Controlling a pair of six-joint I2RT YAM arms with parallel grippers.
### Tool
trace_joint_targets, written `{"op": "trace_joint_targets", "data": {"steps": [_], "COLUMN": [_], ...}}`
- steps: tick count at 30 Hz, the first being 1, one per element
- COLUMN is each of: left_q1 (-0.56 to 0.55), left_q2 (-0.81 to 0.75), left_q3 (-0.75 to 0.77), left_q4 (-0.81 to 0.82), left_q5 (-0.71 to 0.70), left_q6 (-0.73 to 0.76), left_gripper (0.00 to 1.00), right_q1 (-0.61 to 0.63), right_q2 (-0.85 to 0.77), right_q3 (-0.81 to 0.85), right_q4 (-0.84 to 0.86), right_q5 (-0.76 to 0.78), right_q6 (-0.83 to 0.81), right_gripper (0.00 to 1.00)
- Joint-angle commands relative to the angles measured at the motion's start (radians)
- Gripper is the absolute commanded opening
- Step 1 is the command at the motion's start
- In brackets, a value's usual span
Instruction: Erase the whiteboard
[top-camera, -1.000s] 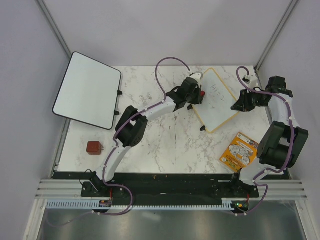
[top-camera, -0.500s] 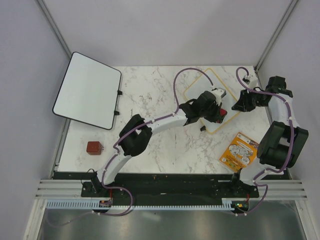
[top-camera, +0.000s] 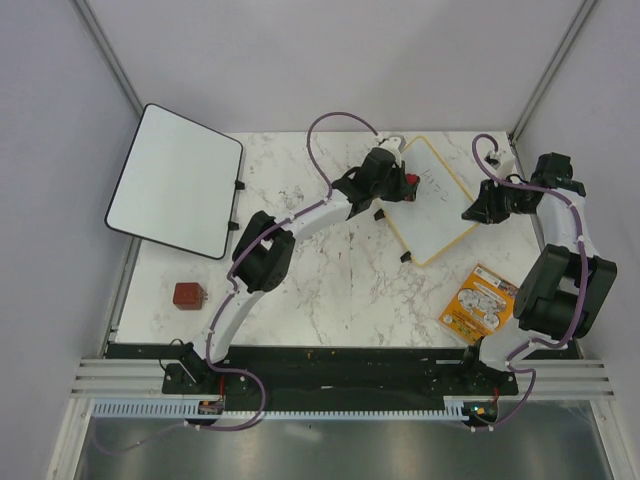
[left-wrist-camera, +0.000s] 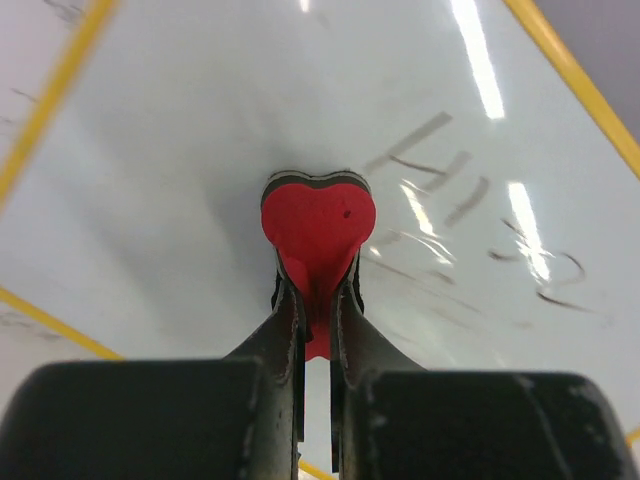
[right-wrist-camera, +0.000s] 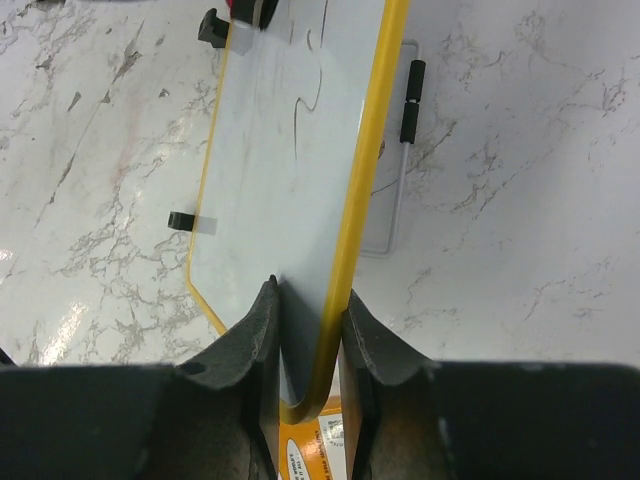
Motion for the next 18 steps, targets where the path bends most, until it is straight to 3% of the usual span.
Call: {"op": "trace_joint_targets", "data": {"steps": [1,7,18], "left_q1": [0.045,0.022,-0.161], "left_q2": [0.090,0.098,-0.030], "left_q3": [0.030,0.029,-0.134], "left_q4": [0.010,0.078,0.113], "left_q5": [-0.079,0.023,0.175], "left_q6": [-0.055,-0.038,0.152], "left_gripper": [0.02,0.02,0.02], "right_q1": [0.048,0.047,0.047], "right_q2": [-0.021,-0.054,-0.051], "right_q3": [-0.065,-0.084,-0.078], "right_q4": [-0.066,-0.032,-0.029], "right_q5": [0.015,0.010,0.015], "right_q6": [-0.094,-0.072,-0.068], "right_gripper": [0.00,0.00,0.00]}}
